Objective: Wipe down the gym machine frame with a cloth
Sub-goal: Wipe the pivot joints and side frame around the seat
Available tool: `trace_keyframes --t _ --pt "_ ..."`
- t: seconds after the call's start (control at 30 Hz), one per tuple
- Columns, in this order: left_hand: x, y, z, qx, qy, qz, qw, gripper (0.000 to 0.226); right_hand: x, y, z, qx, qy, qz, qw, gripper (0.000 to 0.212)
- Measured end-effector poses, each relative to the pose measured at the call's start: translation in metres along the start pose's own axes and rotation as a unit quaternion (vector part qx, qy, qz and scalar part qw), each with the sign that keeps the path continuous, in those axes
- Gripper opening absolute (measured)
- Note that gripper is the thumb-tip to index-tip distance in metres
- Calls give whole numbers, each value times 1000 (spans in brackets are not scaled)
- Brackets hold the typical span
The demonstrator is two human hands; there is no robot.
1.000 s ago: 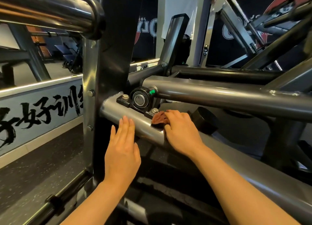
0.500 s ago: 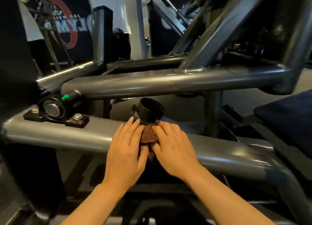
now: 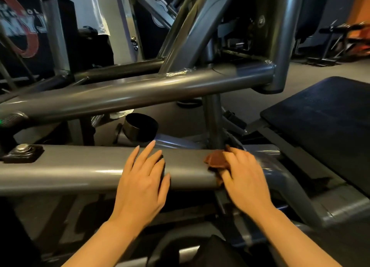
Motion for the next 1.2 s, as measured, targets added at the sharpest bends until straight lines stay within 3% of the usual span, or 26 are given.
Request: trace_keyframes --t 0.1,0.2,0.27,0.33,0.4,0.5,0.6,0.7,0.83,0.9,1.0,1.1,1.2 --pt "1 19 -4 -46 7 -2 999 34 3 7 -6 -101 3 -28 994 36" --pt "-9 44 -11 -54 10 50 997 26 -12 12 33 -11 14 -18 1000 40" --pt "-14 60 -17 -46 -6 110 993 37 -23 10 55 59 47 -16 997 42" --pt "-15 73 -27 -45 -25 159 986 48 -22 9 55 70 86 -12 994 46" --pt "-19 81 -34 -63 -7 161 985 47 -14 11 35 55 100 -12 993 47" --pt "-31 87 -51 -71 -7 161 984 52 -5 11 -16 -11 94 -12 995 38" --pt "-43 87 -67 -78 34 241 967 66 10 7 -72 -95 89 -28 991 31" --pt "-43 87 -67 -83 41 270 958 104 24 4 -119 -240 138 -51 960 26" --pt "-42 87 -63 -80 24 255 963 110 24 2 -126 -311 166 -78 932 18" --pt "-42 88 -65 -80 38 253 963 108 18 4 -110 -288 115 -93 946 22" --pt "-43 89 -65 -77 40 249 965 102 4 17 -60 -135 43 -70 987 37" --pt "-42 90 -67 -75 14 225 971 90 -12 27 -10 -25 34 -27 999 52" --pt "-39 91 -67 -77 7 225 971 88 -8 26 -4 9 54 -20 998 42"
Point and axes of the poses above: each hand's wrist, its own y-axis towards the middle knuckle, its own x-axis out of the back of the hand, z = x × y, the point moved 1 cm from there along y, towards the middle knuckle, and after that the axes turned 8 degrees about y, right-handed, at the moved point
